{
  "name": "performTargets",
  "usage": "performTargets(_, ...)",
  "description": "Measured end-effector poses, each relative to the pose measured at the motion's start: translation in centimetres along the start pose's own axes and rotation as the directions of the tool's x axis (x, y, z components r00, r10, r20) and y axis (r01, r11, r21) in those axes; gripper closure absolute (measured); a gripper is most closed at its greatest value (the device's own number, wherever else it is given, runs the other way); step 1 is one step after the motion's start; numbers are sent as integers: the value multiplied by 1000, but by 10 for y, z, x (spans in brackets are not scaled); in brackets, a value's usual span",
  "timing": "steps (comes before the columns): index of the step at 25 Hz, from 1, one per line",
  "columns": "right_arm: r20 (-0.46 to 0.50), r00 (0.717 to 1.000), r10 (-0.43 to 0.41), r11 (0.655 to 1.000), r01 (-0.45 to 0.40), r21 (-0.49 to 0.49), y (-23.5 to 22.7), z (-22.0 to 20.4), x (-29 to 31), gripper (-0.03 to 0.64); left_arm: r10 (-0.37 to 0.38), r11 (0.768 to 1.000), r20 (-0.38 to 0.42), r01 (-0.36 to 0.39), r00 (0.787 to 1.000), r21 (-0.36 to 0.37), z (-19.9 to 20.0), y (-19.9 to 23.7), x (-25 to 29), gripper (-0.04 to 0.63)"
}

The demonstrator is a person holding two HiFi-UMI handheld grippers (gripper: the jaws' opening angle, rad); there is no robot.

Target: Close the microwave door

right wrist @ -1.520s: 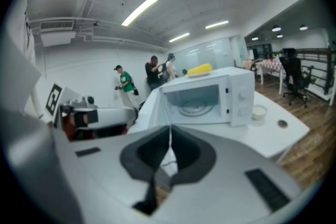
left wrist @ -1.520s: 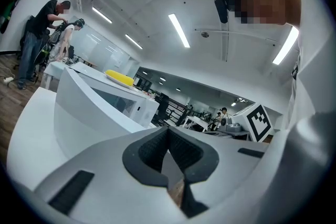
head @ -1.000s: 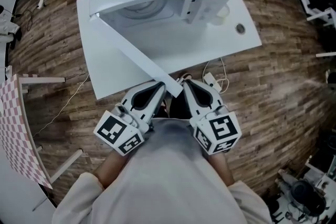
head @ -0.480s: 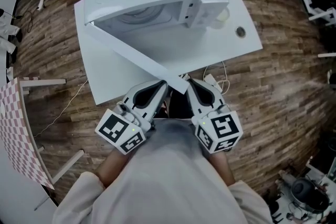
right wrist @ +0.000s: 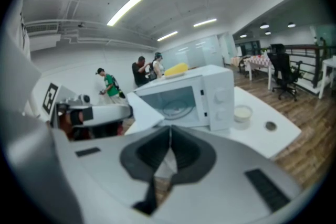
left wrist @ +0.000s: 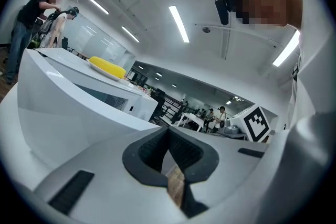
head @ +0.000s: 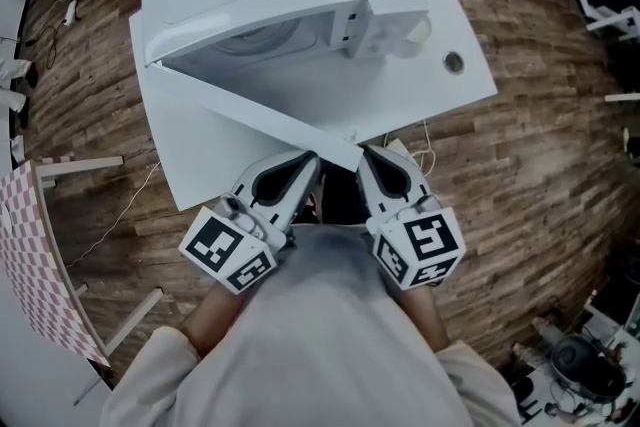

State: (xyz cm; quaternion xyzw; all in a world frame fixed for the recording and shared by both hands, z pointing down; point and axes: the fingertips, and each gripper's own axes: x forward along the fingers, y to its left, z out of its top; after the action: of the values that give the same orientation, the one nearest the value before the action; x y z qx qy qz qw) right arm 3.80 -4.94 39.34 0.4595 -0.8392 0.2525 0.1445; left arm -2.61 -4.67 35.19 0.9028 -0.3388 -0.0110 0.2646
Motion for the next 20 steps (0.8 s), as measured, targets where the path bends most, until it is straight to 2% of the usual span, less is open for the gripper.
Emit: performTargets(20,-15,1000,-3,1000,3,-4,-37,26,23,594,10,1000,4,-10,1000,-21,13,19,31,577)
